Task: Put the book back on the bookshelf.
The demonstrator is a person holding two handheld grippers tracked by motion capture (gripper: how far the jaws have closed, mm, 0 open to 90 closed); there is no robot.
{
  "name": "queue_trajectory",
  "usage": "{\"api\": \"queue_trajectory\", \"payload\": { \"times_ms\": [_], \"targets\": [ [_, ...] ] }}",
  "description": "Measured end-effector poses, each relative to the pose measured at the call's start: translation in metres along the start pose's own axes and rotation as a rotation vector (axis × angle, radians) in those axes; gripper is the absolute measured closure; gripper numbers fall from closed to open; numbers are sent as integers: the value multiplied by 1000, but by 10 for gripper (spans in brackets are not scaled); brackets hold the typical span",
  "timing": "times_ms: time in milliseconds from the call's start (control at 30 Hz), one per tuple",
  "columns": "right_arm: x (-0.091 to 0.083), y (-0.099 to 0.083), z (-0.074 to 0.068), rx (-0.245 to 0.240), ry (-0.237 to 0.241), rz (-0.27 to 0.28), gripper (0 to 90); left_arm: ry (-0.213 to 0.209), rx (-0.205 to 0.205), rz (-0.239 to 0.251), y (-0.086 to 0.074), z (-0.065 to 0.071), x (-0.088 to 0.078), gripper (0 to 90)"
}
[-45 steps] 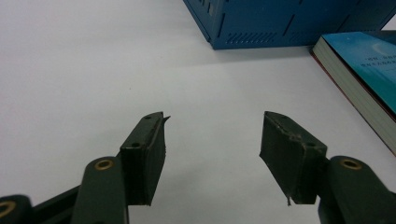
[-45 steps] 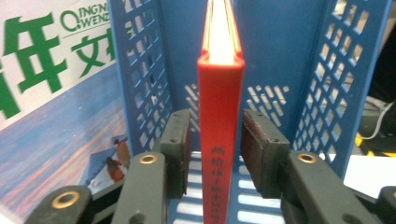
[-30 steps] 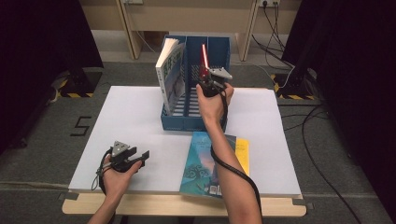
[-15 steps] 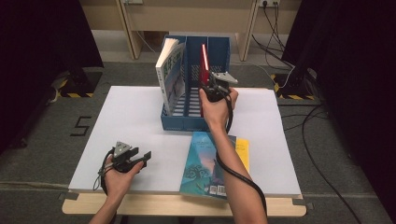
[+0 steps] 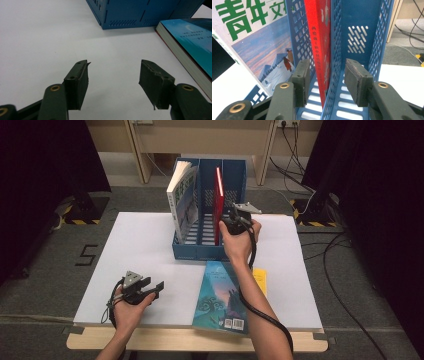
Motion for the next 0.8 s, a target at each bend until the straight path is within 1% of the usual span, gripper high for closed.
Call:
{"api": "queue_trajectory", "payload": {
  "times_ms": [67, 200, 300, 333, 433, 600, 667, 733, 767, 800],
  "targets": [
    [-1, -1, 2, -6, -1, -5, 567, -7, 0, 3, 1, 2, 0, 398],
    [-4, -5, 5, 3, 9, -23, 568, -16, -1, 3, 2, 3, 0, 403],
    [-7, -7, 7, 6, 5, -33, 571, -19, 1, 3, 2, 4, 0, 403],
    [-8, -10, 8, 15, 15, -46, 573, -24, -2, 7, 3, 6, 1, 404],
    [-11, -13, 11, 20, 19, -57, 575, -33, 7, 7, 5, 10, 1, 406],
    [-19, -21, 15, 17, 35, -87, 575, -53, 21, 5, 8, 17, 3, 407],
    [-22, -25, 18, 29, 42, -104, 577, -64, 27, 3, 9, 20, 4, 407],
    [-25, -28, 22, 19, 37, -115, 578, -72, 30, 2, 10, 24, 5, 409],
    [-25, -28, 22, 19, 37, -115, 578, -72, 30, 2, 10, 24, 5, 410],
    [-28, -33, 26, 28, 42, -132, 578, -84, 33, -1, 11, 28, 6, 410]
  ]
}}
Point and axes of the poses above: each handheld gripper's, and its own axes: x roughly forward along the jaws, y roughly out of its top, z roughly to its right, the point moved 4 cm from there along x, roughly forward along the jaws, and after that the axes turned 5 degrees about -z, right-handed, at the moved point
